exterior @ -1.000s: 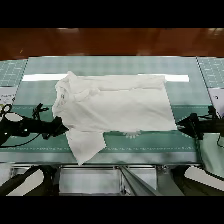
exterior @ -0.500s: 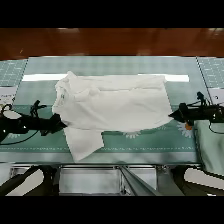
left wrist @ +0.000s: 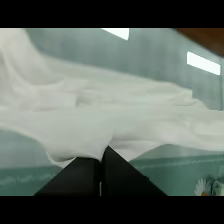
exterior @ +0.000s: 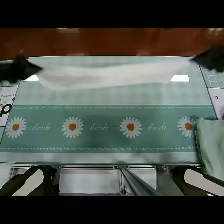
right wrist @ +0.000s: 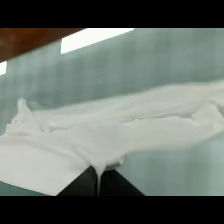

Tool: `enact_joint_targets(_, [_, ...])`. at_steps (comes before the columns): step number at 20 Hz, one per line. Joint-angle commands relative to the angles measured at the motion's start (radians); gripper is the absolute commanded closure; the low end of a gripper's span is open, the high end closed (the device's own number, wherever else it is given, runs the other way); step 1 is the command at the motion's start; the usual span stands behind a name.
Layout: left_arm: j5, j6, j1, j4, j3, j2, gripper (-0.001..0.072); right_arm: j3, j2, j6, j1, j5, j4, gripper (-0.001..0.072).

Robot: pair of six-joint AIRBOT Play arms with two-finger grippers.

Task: Fold the shirts.

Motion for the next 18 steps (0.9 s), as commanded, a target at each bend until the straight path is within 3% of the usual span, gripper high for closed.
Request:
enact_joint_targets(1, [-0.014,-0.019,0.001,-0.019,0.356,0.023,0.0684,0.282,0.095,0.047,0.006,0.018,-0.026,0.069])
enact_joint_targets(6, [-0.008,-0.023,0.002,0.002,0.658,0.113,0.0684,0.414,0.326,0.091,0.006,-0.017,-0.214,0.069])
enact_joint_targets(8, [0.026,-0.023,0.002,0.123,0.678,0.199,0.0684,0.414,0.425,0.116,0.006,-0.022,-0.311,0.0691])
enact_joint_targets(10, [0.026,-0.09,0.002,0.353,0.678,0.298,0.0684,0.414,0.511,0.13,0.006,-0.012,-0.385,0.069])
enact_joint_targets(13, [-0.025,-0.101,0.002,0.584,0.678,0.438,0.0684,0.414,0.608,0.139,0.006,0.079,-0.451,0.069])
enact_joint_targets(18, [-0.158,-0.153,0.0,0.652,0.615,0.563,0.0684,0.377,0.695,0.187,0.006,0.201,-0.486,0.069])
